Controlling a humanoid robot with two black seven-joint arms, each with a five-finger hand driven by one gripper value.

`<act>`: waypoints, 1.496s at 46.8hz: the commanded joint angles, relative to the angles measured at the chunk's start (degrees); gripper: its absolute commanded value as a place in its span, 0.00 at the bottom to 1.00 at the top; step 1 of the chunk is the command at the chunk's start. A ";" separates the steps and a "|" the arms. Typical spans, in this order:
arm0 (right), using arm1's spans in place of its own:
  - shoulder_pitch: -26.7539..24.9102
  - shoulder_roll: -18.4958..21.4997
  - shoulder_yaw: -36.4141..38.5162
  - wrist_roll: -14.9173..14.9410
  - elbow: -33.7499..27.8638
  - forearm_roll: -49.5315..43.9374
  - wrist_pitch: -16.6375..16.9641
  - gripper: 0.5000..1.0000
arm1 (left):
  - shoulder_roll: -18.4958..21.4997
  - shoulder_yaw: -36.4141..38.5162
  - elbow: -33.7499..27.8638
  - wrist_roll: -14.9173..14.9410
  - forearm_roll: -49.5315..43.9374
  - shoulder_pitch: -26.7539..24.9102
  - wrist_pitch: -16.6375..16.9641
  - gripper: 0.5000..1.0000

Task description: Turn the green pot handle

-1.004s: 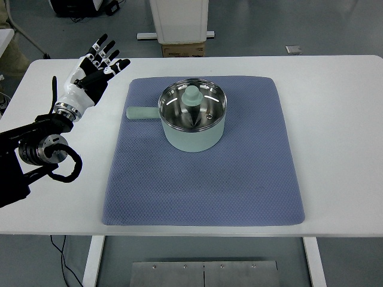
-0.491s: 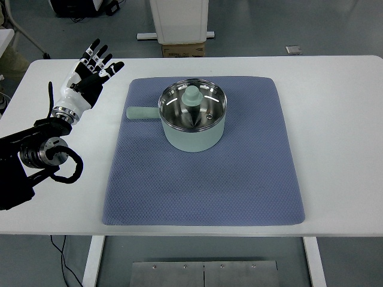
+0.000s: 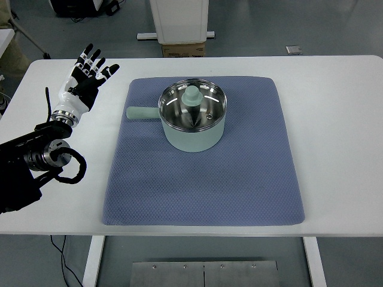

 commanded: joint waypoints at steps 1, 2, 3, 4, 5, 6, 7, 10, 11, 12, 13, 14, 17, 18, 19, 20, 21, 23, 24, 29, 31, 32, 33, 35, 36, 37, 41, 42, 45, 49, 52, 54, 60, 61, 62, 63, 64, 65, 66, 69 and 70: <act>0.01 0.00 0.00 0.00 0.00 0.01 0.00 1.00 | -0.74 0.01 0.85 0.00 0.02 0.00 0.02 1.00; 0.01 0.00 0.00 0.00 0.00 0.01 0.00 1.00 | -1.00 0.01 1.11 0.00 0.10 0.00 0.02 1.00; 0.01 0.00 0.00 0.00 0.00 0.01 0.00 1.00 | -1.18 0.01 1.46 0.00 0.10 0.00 0.02 1.00; 0.01 0.00 0.00 0.00 0.00 0.01 0.00 1.00 | -1.53 0.01 1.81 0.00 0.19 0.00 0.02 1.00; 0.01 0.00 0.00 0.00 0.00 0.01 0.00 1.00 | -1.79 0.01 2.17 0.00 0.28 -0.08 0.02 1.00; 0.01 0.00 0.00 0.00 0.00 -0.08 0.00 1.00 | -2.14 0.01 2.52 0.00 0.45 -0.08 0.02 1.00; 0.01 0.00 0.00 0.00 0.00 0.01 0.00 1.00 | -2.49 0.01 2.78 0.00 0.63 -0.08 0.02 1.00; 0.01 0.00 0.00 0.00 0.00 0.01 0.00 1.00 | -3.46 -0.16 3.66 0.00 1.07 -0.08 0.02 1.00; 0.01 0.00 0.00 0.00 0.00 0.01 0.00 1.00 | -3.72 -0.25 3.92 0.00 1.16 -0.08 0.02 1.00; 0.01 0.00 0.00 0.00 0.00 0.01 0.00 1.00 | -3.90 -0.25 4.19 0.00 1.16 -0.08 -0.06 1.00; 0.01 0.00 0.00 0.00 0.00 -0.08 0.00 1.00 | -3.99 -0.34 4.28 0.00 1.16 -0.08 -0.07 1.00; 0.01 0.00 0.00 0.00 0.00 -0.08 0.00 1.00 | -4.16 -0.34 4.37 0.00 1.16 -0.08 -0.07 1.00; 0.01 0.00 0.00 0.00 0.00 0.01 0.00 1.00 | -4.60 -0.34 4.54 0.00 1.16 -0.08 -0.07 1.00; 0.01 0.00 0.00 0.00 0.00 0.01 0.00 1.00 | -4.69 -0.34 4.54 0.00 1.16 -0.08 -0.07 1.00; 0.01 0.00 0.00 0.00 0.00 0.01 0.00 1.00 | -4.69 -0.34 4.54 0.00 1.16 -0.08 -0.07 1.00; 0.01 0.00 0.00 0.00 0.00 0.01 0.00 1.00 | -4.78 -0.34 4.54 0.00 1.16 -0.08 -0.07 1.00; 0.01 0.00 0.00 0.00 0.00 0.01 0.00 1.00 | -4.78 -0.43 4.54 0.00 1.16 -0.08 -0.07 1.00; 0.01 0.00 0.00 0.00 0.00 0.01 0.00 1.00 | -4.87 -0.51 4.54 0.00 1.16 -0.08 -0.07 1.00; 0.01 0.00 0.00 0.00 0.00 -0.08 0.00 1.00 | -4.96 -0.52 4.63 0.00 1.16 -0.08 -0.07 1.00; 0.01 0.00 0.00 0.00 0.00 -0.08 0.00 1.00 | -5.13 -0.78 5.42 0.00 1.42 -0.08 -0.07 1.00; 0.01 0.00 0.00 0.00 0.00 0.01 0.00 1.00 | -5.22 -0.78 5.51 0.00 1.42 -0.08 -0.07 1.00; 0.01 0.00 0.00 0.00 0.00 0.01 0.00 1.00 | -5.22 -0.78 5.51 0.00 1.42 -0.08 -0.07 1.00; 0.01 0.00 0.00 0.00 0.00 0.01 0.00 1.00 | -5.13 -0.78 5.51 0.00 1.42 -0.08 -0.07 1.00; 0.01 0.00 0.00 0.00 0.00 0.01 0.00 1.00 | -5.22 -0.78 5.60 0.00 1.42 -0.17 -0.07 1.00; 0.01 0.00 0.00 0.00 0.00 0.01 0.00 1.00 | -5.22 -0.87 5.60 0.00 1.42 -0.17 -0.07 1.00; 0.01 0.00 0.00 0.00 0.00 0.01 0.00 1.00 | -5.22 -0.87 5.68 0.00 1.42 -0.17 -0.07 1.00; 0.01 0.00 0.00 0.00 0.00 0.01 0.00 1.00 | -6.10 -0.87 6.21 0.00 1.42 -0.17 -0.07 1.00; 0.01 0.00 0.00 0.00 0.00 0.01 0.00 1.00 | -6.27 -0.87 6.47 0.00 1.51 -0.17 -0.07 1.00; 0.01 0.00 0.00 0.00 0.00 0.01 0.00 1.00 | -6.45 -0.87 7.35 0.00 1.60 -0.17 -0.07 1.00; 0.01 0.00 0.00 0.00 0.00 0.01 0.00 1.00 | -7.15 -0.78 7.88 0.00 1.69 -0.17 -0.15 1.00; 0.01 0.00 0.00 0.00 0.00 0.01 0.00 1.00 | -7.15 -0.87 8.06 0.00 1.69 -0.17 -0.15 1.00; 0.01 0.00 0.00 0.00 0.00 0.01 0.00 1.00 | -7.15 -0.87 8.15 0.00 1.77 -0.17 -0.15 1.00; 0.01 0.00 0.00 0.00 0.00 0.01 0.00 1.00 | -7.07 -0.87 8.15 0.00 1.77 -0.17 -0.24 1.00; 0.01 0.00 0.00 0.00 0.00 0.01 0.00 1.00 | -7.07 -0.87 8.15 0.00 1.77 -0.08 -0.24 1.00; 0.01 0.00 0.00 0.00 0.00 -0.08 0.00 1.00 | -7.07 -0.87 8.06 0.00 1.77 -0.08 -0.24 1.00; 0.01 0.00 0.00 0.00 0.00 -0.08 0.00 1.00 | -6.98 -0.87 8.15 0.00 1.77 -0.08 -0.24 1.00; 0.01 0.00 0.00 0.00 0.00 -0.08 0.00 1.00 | -6.98 -0.87 8.15 0.00 1.77 -0.08 -0.24 1.00; 0.01 0.00 0.00 0.00 0.00 0.01 0.00 1.00 | -6.89 -0.87 8.15 0.00 1.77 -0.08 -0.42 1.00; 0.01 0.00 0.00 0.00 0.00 0.01 0.00 1.00 | -6.80 -0.87 8.06 0.00 1.77 -0.08 -0.50 1.00; 0.01 0.00 0.00 0.00 0.00 -0.08 0.00 1.00 | -6.72 -0.87 8.15 0.00 1.77 -0.08 -0.94 1.00; 0.01 0.00 0.00 0.00 0.00 0.01 0.00 1.00 | -6.63 -0.87 8.23 0.00 1.77 -0.08 -1.03 1.00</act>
